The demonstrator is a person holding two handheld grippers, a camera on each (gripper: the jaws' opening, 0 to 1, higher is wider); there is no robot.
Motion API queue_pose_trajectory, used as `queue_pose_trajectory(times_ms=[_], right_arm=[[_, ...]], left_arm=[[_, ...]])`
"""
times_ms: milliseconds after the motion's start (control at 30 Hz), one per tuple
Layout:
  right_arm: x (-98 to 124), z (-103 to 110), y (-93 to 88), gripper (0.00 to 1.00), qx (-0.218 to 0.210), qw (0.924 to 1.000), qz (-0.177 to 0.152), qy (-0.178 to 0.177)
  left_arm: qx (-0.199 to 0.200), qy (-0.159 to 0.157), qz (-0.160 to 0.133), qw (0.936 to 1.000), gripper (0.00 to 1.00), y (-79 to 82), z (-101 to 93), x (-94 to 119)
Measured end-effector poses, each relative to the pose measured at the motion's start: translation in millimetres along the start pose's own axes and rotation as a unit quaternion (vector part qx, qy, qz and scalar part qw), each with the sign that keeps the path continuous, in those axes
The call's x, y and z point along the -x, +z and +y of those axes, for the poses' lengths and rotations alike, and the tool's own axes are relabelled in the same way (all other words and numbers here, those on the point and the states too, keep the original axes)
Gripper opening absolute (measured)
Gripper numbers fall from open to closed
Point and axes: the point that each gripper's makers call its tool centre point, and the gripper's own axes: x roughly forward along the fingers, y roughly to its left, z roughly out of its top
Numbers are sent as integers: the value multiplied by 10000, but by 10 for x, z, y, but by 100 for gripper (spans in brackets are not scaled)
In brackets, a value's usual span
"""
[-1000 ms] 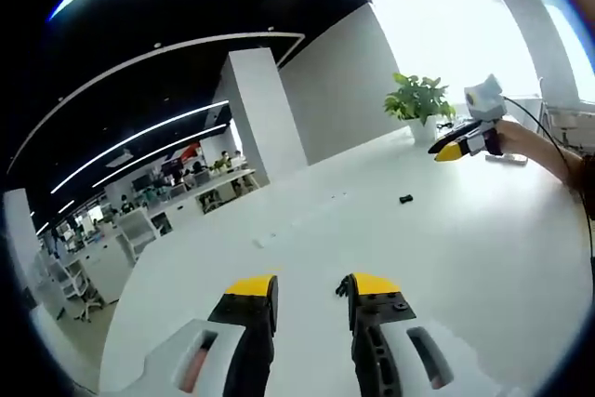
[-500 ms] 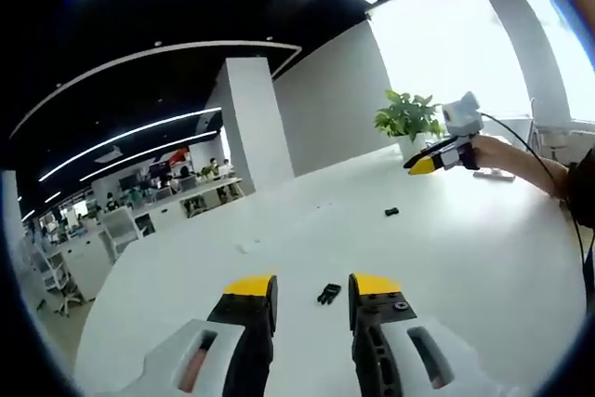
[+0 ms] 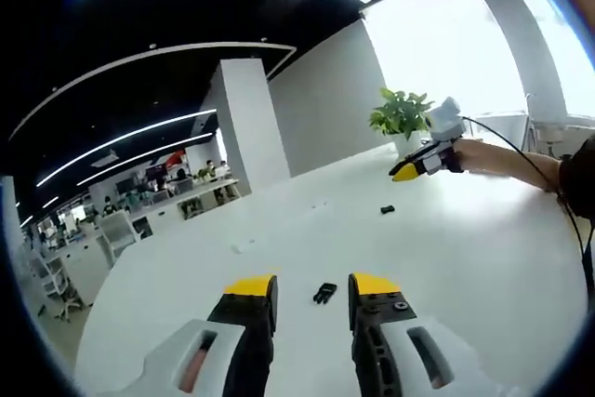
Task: Snap the two parts of the plastic buckle together until the buckle closes and remains connected.
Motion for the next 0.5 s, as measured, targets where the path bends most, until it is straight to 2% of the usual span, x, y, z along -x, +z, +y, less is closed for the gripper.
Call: queue_pose_trajectory(times_ms=[100, 333, 500], right_arm=[[-27, -41, -36, 28, 6, 10000, -2, 9], [-73, -123, -209, 28, -45, 9999, 151, 1], [-123, -82, -332, 28, -47, 9996, 257, 130]], left_arm=[[-33, -18, 78, 10000, 30, -34, -22, -18], [-91, -35, -1, 10000, 30, 20, -44, -13], [-94, -93, 92, 9999, 30, -35, -75, -31]])
